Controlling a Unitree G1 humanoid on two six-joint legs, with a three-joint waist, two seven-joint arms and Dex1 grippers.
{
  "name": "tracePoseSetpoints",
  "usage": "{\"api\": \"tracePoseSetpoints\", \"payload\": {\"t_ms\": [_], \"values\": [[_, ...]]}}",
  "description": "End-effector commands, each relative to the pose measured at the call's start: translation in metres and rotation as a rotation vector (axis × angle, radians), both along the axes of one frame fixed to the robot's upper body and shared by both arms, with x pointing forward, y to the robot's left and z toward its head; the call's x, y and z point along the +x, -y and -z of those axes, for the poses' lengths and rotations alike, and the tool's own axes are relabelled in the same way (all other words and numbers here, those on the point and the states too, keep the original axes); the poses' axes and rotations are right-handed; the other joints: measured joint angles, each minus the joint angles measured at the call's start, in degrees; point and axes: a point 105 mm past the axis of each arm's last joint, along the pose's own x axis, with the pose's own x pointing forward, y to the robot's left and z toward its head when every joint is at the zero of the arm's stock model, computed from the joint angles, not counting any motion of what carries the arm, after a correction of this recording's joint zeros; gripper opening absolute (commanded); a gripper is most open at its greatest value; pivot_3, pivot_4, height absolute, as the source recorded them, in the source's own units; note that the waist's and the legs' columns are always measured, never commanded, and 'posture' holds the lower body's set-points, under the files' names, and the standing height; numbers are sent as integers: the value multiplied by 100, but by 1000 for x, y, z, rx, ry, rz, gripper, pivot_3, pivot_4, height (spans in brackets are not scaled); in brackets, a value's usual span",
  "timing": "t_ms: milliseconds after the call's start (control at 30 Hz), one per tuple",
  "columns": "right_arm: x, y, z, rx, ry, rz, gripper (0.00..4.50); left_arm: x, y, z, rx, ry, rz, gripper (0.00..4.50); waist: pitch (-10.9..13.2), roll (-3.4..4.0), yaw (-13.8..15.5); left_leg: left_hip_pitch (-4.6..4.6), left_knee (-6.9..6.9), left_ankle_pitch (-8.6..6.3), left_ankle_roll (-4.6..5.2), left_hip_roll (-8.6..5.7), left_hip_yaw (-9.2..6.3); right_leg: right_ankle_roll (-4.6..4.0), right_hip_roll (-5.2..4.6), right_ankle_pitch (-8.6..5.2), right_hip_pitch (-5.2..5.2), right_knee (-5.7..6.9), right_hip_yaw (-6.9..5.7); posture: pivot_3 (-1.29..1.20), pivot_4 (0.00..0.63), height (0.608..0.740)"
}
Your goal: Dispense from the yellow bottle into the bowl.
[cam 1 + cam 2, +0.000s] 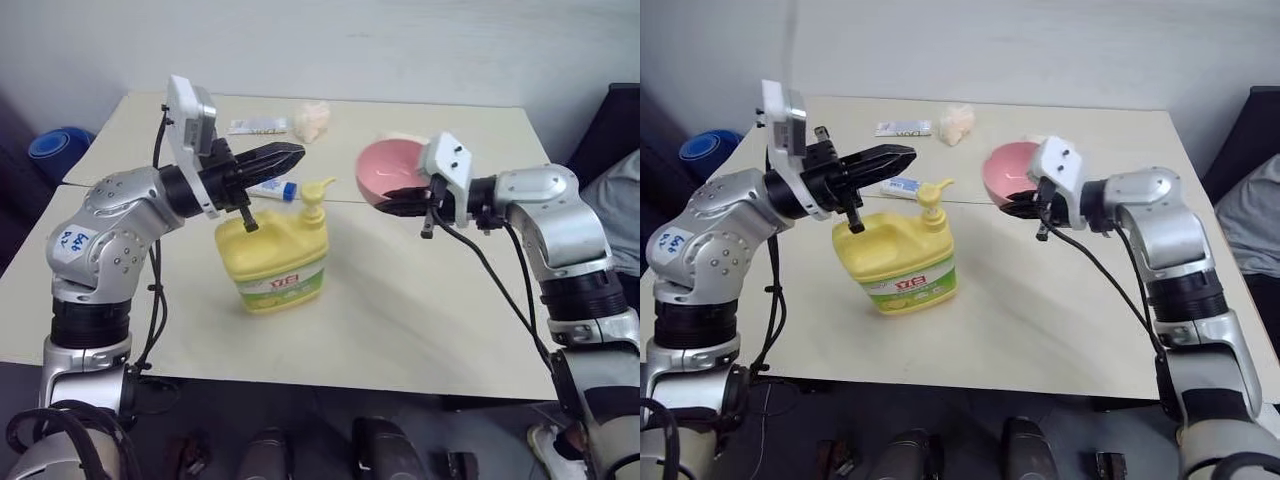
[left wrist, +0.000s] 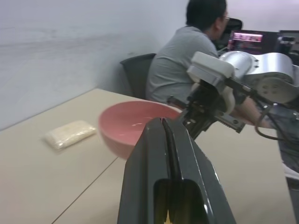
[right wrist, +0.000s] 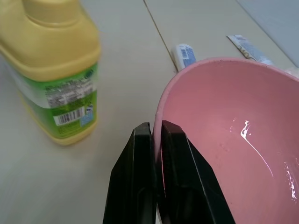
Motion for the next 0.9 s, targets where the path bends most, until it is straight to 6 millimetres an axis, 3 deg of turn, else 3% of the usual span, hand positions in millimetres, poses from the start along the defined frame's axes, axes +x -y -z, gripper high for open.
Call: {"api": "tracePoseSetpoints", "payload": {"t_ms": [33,467,900], "values": [[-2,-12,-13,-2,29,-57,0,-7,9,-5,6,25,56,26,0,0,-1,0,1,0,-1,1,0,0,1,0,0,1,0,0,150,740],[-1,-37,-15,-33,42,-156,0,4,9,17,70,-93,-6,26,0,-1,2,-1,9,1,-1,3,-4,0,-2,0,0,6,0,0,150,740],[-4,-43,-21,-36,65,-176,0,6,16,46,187,-166,-3,26,0,0,13,-1,19,1,-1,0,-6,1,-5,1,3,13,0,0,150,740]]}}
